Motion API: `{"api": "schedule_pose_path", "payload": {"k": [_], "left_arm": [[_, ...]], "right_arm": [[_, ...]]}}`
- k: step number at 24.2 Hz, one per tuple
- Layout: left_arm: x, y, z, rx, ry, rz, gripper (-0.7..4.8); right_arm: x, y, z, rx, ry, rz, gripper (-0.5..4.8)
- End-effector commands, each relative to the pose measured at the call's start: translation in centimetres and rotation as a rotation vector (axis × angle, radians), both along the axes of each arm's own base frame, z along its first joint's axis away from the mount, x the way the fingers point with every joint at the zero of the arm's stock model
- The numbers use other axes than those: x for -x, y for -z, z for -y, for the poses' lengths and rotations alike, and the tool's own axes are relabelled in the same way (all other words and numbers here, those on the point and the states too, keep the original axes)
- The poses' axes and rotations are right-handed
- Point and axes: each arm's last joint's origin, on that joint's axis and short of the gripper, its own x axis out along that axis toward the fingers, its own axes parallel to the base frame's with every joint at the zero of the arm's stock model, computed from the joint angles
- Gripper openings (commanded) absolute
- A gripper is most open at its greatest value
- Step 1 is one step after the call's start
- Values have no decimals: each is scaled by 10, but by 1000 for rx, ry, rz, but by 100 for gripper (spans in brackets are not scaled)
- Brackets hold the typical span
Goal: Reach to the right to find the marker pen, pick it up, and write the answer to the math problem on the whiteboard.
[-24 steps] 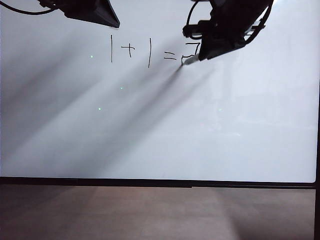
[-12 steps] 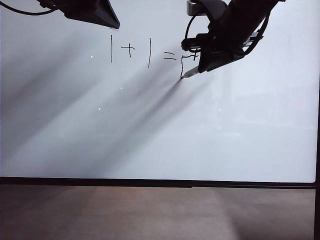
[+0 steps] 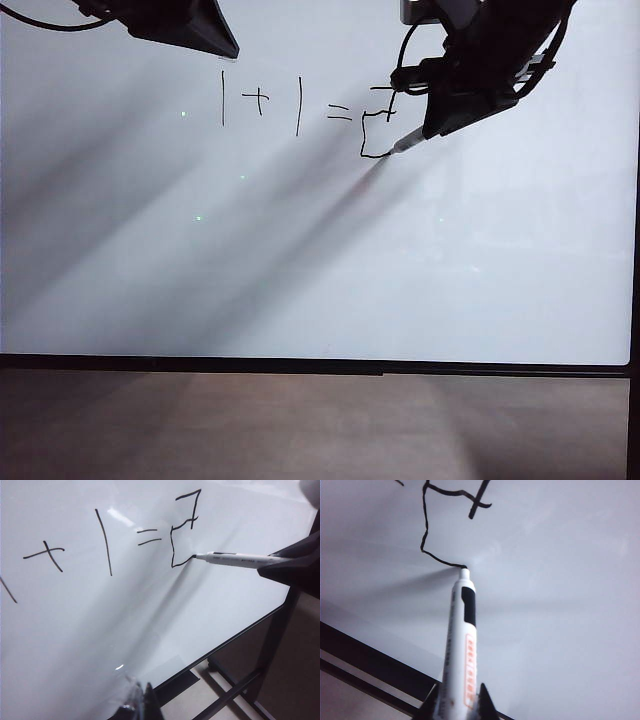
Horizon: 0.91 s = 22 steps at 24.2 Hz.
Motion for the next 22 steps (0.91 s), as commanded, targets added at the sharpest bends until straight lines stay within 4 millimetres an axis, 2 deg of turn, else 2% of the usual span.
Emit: {"api": "schedule_pose_path", "payload": {"k": [1, 10, 16, 20, 22], "left_arm": [[1, -2, 0, 7, 6, 15, -5], [1, -2, 0, 6, 6, 15, -5], [1, -3, 0, 8, 6, 16, -5], [8, -11, -4, 24, 4, 43, -5], [19, -25, -12, 56, -2, 99, -5]], "right_arm": [[-2, -7, 7, -5, 59, 42, -6], [-2, -7, 13, 8, 90, 27, -6], [0, -11, 12, -30, 24, 20, -6], [18, -26, 12, -46, -28, 25, -6], [34, -42, 17, -73, -65, 49, -6]]}}
